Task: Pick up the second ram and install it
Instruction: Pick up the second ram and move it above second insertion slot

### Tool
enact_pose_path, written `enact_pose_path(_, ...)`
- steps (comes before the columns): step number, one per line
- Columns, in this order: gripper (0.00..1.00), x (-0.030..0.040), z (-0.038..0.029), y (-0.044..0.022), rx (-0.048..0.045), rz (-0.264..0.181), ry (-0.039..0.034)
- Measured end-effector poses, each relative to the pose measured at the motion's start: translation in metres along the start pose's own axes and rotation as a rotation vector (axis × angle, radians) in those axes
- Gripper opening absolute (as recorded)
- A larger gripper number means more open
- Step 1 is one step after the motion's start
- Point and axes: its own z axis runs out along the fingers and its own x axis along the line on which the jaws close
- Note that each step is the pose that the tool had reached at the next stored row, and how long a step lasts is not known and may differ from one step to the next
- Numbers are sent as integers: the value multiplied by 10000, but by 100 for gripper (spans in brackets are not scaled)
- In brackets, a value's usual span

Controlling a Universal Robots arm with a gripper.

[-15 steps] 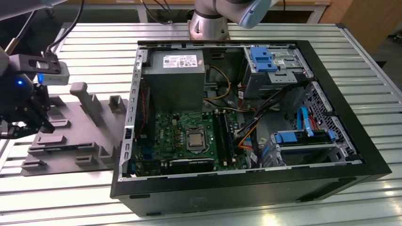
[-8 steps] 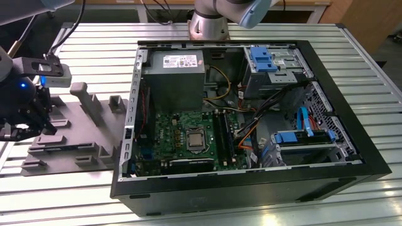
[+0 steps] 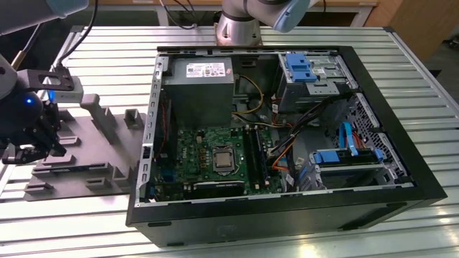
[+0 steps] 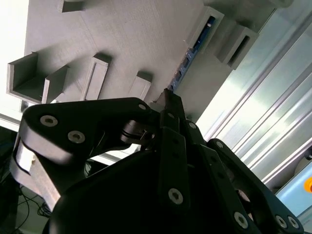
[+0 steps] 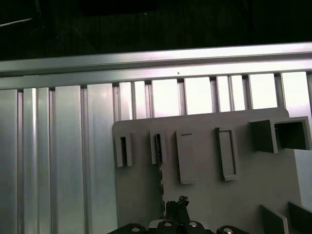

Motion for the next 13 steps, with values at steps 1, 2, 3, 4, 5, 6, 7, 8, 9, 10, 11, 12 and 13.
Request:
enact_pose_path(1,11,4,9,-1,0,-6,0)
enact_pose_path(2,11,9,17,-2,1,-11,-1)
enact_pose_path(3,11,15,25,-1,-1,-14,0)
enact_pose_path(4,11,20,32,-1,0,-16,0)
enact_pose_path(5,11,26,41,-1,-1,-18,1)
enact_pose_path(6,11,31,49,1,-1,-21,1)
enact_pose_path(7,11,36,60,1,0,-26,0)
enact_pose_path(8,11,40,71,0,1,-31,-1)
enact_pose_path(9,11,46,82,0,0,-38,0)
enact_pose_path(10,11,50,92,1,-1,-45,1)
enact_pose_path(11,11,53,101,2,-2,-51,2)
enact_pose_path(12,11,54,110,2,-2,-58,3)
enact_pose_path(13,11,55,118,1,-2,-66,2)
